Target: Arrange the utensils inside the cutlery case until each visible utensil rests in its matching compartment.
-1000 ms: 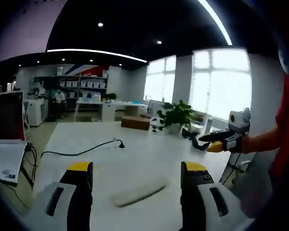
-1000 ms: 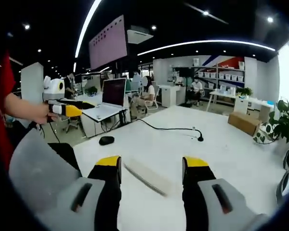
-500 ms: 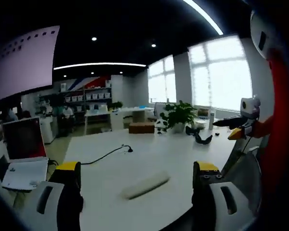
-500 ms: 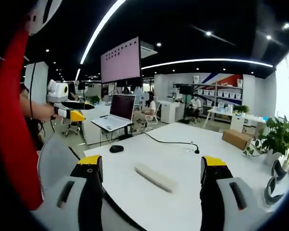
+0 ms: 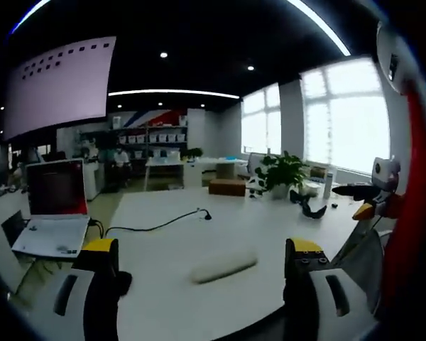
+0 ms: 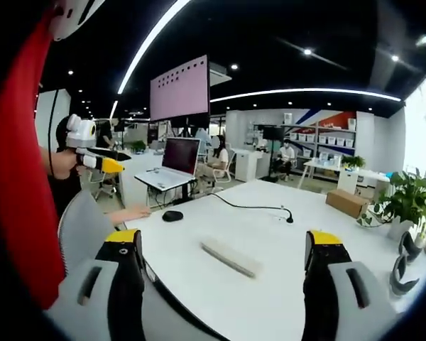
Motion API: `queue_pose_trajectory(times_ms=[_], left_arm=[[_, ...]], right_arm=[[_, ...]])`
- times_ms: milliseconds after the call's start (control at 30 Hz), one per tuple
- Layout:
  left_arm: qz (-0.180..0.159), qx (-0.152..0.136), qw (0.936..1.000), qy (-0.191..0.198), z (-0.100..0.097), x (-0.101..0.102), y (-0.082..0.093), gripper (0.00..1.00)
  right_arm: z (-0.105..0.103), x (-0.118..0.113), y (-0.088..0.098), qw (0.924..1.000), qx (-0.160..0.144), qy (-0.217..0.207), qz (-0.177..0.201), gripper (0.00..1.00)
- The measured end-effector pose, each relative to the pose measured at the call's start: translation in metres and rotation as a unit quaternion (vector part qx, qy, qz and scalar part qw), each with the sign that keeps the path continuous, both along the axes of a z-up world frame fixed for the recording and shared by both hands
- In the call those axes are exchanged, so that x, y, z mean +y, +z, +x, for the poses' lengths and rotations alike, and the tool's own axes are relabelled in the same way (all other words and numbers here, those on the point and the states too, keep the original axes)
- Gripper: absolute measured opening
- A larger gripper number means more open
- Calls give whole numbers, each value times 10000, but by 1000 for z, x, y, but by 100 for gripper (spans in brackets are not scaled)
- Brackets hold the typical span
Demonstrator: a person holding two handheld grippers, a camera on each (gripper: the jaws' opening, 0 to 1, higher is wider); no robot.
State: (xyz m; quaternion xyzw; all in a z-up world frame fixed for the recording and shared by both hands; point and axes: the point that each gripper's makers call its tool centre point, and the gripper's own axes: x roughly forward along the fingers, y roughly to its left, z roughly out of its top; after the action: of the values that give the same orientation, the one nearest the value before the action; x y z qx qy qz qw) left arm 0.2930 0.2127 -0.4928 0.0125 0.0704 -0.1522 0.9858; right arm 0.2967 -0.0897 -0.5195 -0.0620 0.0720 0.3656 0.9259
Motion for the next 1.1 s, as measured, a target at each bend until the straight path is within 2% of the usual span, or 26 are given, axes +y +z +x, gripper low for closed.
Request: queue_pose_trajectory(times_ms=[100, 200, 267, 400, 567, 667, 800, 1100], left_arm=[[-10, 85, 10000, -6, 3, 0, -3, 100], [-62, 70, 10000, 5, 6, -1, -4, 100], [-53, 169, 9998, 31, 8, -2, -10, 100], [-25, 230, 9997, 94, 10, -1, -15, 100], [176, 292, 9994, 110, 10, 2, -18, 100], [119, 551, 9982, 211, 9, 7, -28, 100], [95, 320, 9992, 240, 7, 7, -21, 100], [115, 392, 9988, 265, 7, 10, -22, 100]], right_arm=[[-1, 5, 3, 9998, -167, 40, -80, 95], [-3, 6, -2, 9999, -82, 27, -87, 95], [-3, 6, -5, 10000, -2, 5, -72, 94], [-3, 6, -10, 9999, -4, -21, -164, 93], [-3, 5, -12, 9998, 56, -41, -160, 91], [-3, 6, -14, 9998, 46, -7, -213, 91], [-3, 8, -14, 9997, 37, 19, -250, 91], [-4, 16, -17, 9992, 45, 151, -372, 88]])
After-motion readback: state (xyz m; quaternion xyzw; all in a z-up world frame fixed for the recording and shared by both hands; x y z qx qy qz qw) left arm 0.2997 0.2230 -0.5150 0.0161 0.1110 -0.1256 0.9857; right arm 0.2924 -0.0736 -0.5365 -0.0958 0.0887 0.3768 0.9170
